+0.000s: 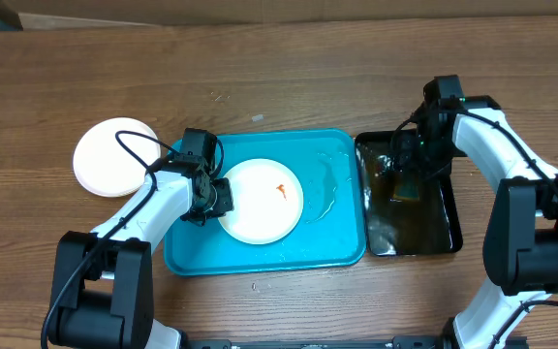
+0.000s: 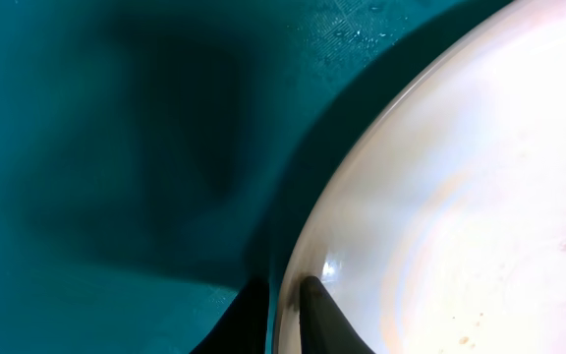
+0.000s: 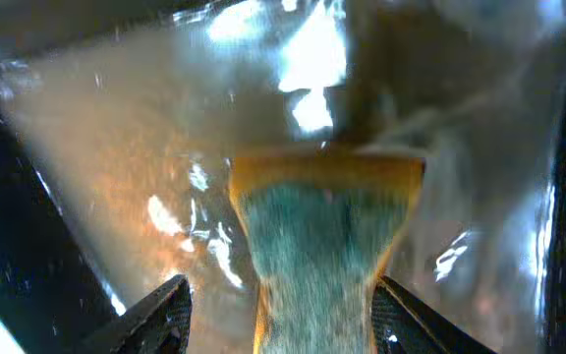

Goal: Clean dirty plates on tray and stack at the side
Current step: 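Grasp the green-yellow sponge in the black tray with the right gripper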

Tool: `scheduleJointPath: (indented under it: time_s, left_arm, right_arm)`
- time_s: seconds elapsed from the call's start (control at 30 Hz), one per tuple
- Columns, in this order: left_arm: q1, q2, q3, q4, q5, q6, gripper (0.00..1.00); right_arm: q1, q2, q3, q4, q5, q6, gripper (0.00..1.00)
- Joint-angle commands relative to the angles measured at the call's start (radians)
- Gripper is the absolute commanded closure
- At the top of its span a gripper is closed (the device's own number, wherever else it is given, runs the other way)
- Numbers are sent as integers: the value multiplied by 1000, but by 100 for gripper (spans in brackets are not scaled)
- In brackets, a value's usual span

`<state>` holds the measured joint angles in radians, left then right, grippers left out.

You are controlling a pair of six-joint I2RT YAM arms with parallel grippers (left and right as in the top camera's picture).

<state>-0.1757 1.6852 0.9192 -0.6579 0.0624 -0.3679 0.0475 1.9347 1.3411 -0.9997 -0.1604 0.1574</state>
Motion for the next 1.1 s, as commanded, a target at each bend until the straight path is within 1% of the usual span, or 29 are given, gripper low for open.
scheduleJointPath:
  time_s: [0.0,0.1,0.2,0.23,0.27,0.33,0.37,0.4,0.47,0.63,0.73,0.87,1.0,1.07]
  left_arm:
    - [5,10,-2,1,-13,-10,85]
    - [5,10,-2,2,-13,-10,84]
    - [5,10,-2,13,-14,-10,84]
    - [5,10,-2,15,-14,-10,84]
    - [5,10,-2,15,-14,-10,85]
    - [5,10,-2,15,-13,-2,88]
    - [5,10,-2,15,-14,-2,91]
    - [5,10,-2,15,-13,3,96]
    - [5,10,-2,17,-13,10,96]
    - [5,10,-2,22,-9,15,96]
    - [5,10,-2,43,13,61,96]
    - [5,10,-2,57,13,76,96]
    - [5,10,-2,56,13,76,96]
    - [5,10,-2,56,13,76,96]
  right_arm:
    - [4,-10,5,-25,8,5,41]
    - [4,-8,-20,-21,34,6,43]
    - [4,-8,-74,38,40,8,48]
    - [4,-8,-86,55,40,8,56]
    - [4,-8,-98,72,40,8,69]
    - [4,-8,-103,79,40,8,90]
    - [3,-8,-103,82,40,8,96]
    - [3,-9,-101,83,40,8,96]
    - [2,-10,-77,68,39,8,96]
    - [7,-12,64,-66,43,-1,96]
    - [26,-21,115,-125,108,0,96]
    - [64,-27,116,-137,145,0,96]
    - [104,-26,77,-131,181,4,96]
    - [106,-26,77,-145,98,4,96]
